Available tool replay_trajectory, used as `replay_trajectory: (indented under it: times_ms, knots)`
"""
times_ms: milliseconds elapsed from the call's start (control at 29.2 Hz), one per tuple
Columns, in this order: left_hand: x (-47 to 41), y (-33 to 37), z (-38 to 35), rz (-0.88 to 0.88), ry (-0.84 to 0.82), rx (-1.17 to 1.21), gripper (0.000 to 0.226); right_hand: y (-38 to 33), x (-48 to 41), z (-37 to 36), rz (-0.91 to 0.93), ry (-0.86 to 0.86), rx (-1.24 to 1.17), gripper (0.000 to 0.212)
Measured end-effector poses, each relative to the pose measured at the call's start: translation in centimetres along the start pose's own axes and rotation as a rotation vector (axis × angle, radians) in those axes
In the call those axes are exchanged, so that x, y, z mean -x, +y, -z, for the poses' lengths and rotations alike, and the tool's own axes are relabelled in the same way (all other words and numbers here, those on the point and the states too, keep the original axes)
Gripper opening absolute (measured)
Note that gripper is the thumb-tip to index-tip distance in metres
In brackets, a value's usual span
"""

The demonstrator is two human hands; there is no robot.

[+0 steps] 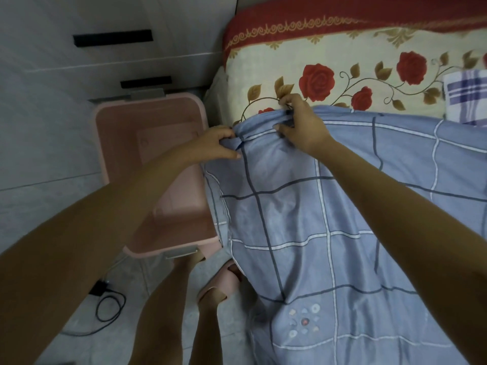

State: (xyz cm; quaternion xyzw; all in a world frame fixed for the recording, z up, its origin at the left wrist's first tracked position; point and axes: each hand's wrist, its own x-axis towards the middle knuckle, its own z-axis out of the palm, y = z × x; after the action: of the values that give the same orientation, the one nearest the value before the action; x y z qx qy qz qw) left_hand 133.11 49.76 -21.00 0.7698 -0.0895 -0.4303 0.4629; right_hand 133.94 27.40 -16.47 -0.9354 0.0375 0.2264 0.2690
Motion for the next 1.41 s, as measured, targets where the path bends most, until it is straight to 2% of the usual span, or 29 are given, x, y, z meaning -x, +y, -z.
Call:
replay_trajectory:
  times_ms: [69,137,206,274,377,446,480,514,583,617,651,686,720,754,788,823,891,960,994,1028,1063,1200,1268,1303,1405]
  knots:
    - [0.4,0.1,0.1,0.06,-0.133,0.01,0.039,-0.3,-0.1,0.2,-0.001,0.01,0.084,0.025]
    - [0.9,-0.4,0.6,0.092,-0.125,0.042,0.038,-0.8,-0.1,0.3,-0.006,0.068,0.096,0.018]
    - [1.8,-0.9,1.6,0.022,0.013,0.016,0.03,-1.1,-0.2,0.1,-0.033,0.12,0.058,0.015]
    - [1.9,-1.1,3.2,-0.133,0.202,-0.111,0.02,-1.2,-0.8,-0.1,-0.058,0.178,-0.046,0.013]
    - [0.6,-1.1,4.7,-0.232,0.345,-0.298,0.027,-1.0,-2.4,-0.1,-0.073,0.24,-0.292,0.016]
    - [-0.2,-1.2,4.2,-0.161,0.426,-0.383,0.02,-1.1,-2.5,0.0,-0.023,0.256,-0.412,0.021]
    - [-0.2,-1.0,3.3,-0.071,0.476,-0.474,0.014,-1.2,-1.9,-0.1,0.019,0.272,-0.46,0.026]
    - [-0.2,-0.6,2.2,0.048,0.53,-0.554,0.018,-1.4,-1.1,0.3,0.067,0.299,-0.468,0.032]
    - [0.8,1.9,-1.6,0.248,0.597,-0.576,0.042,0.5,3.0,0.9,0.052,0.465,-0.454,0.035]
    - [1.7,2.6,-2.9,0.259,0.652,-0.546,0.051,1.8,5.0,0.5,0.012,0.595,-0.39,0.033]
    - [2.4,3.3,-4.7,0.179,0.681,-0.533,0.056,3.9,7.8,0.3,-0.128,0.752,-0.309,0.032]
    - [2.9,3.4,-6.1,0.062,0.697,-0.539,0.058,5.9,10.0,-0.1,-0.331,0.91,-0.21,0.036]
    - [3.4,3.3,-7.4,-0.068,0.697,-0.562,0.059,7.8,12.4,-1.0,-0.645,1.004,-0.127,0.041]
    - [3.6,3.8,-8.8,-0.171,0.664,-0.607,0.06,9.0,15.2,-2.5,-0.991,0.992,-0.136,0.045]
    - [3.8,4.3,-10.2,-0.247,0.627,-0.648,0.061,9.1,17.7,-4.7,-1.175,0.89,-0.204,0.047]
    - [4.2,5.0,-11.7,-0.298,0.558,-0.679,0.061,8.3,20.3,-7.4,-1.133,0.771,-0.216,0.05]
    - [4.6,6.6,-13.7,-0.401,0.472,-0.714,0.056,4.1,25.1,-12.8,-0.658,0.462,-0.068,0.051]
    - [3.7,7.7,-15.7,-0.506,0.365,-0.766,0.048,-0.3,30.1,-16.2,-0.337,0.073,-0.11,0.038]
    - [3.3,7.8,-15.8,-0.526,0.306,-0.798,0.045,-1.9,31.6,-17.2,-0.256,-0.115,-0.233,0.032]
    - [3.4,8.0,-16.9,-0.539,0.23,-0.823,0.044,-3.2,33.9,-17.7,-0.252,-0.258,-0.4,0.03]
    - [3.0,8.2,-17.4,-0.54,0.173,-0.847,0.045,-3.3,34.8,-18.0,-0.283,-0.286,-0.513,0.029]
    - [5.0,7.2,-22.6,-0.596,-0.154,-1.044,0.053,0.1,39.0,-16.2,-0.626,0.332,-0.677,0.025]
    - [7.4,5.0,-25.0,-0.776,-0.353,-1.181,0.057,4.0,40.6,-14.5,-0.685,0.557,-0.574,0.035]
    - [9.0,3.8,-26.3,-0.892,-0.45,-1.219,0.058,6.3,42.1,-13.8,-0.736,0.619,-0.477,0.044]
    - [13.6,1.1,-27.1,-0.991,-0.67,-1.263,0.054,11.6,45.3,-14.0,-0.902,0.669,-0.286,0.066]
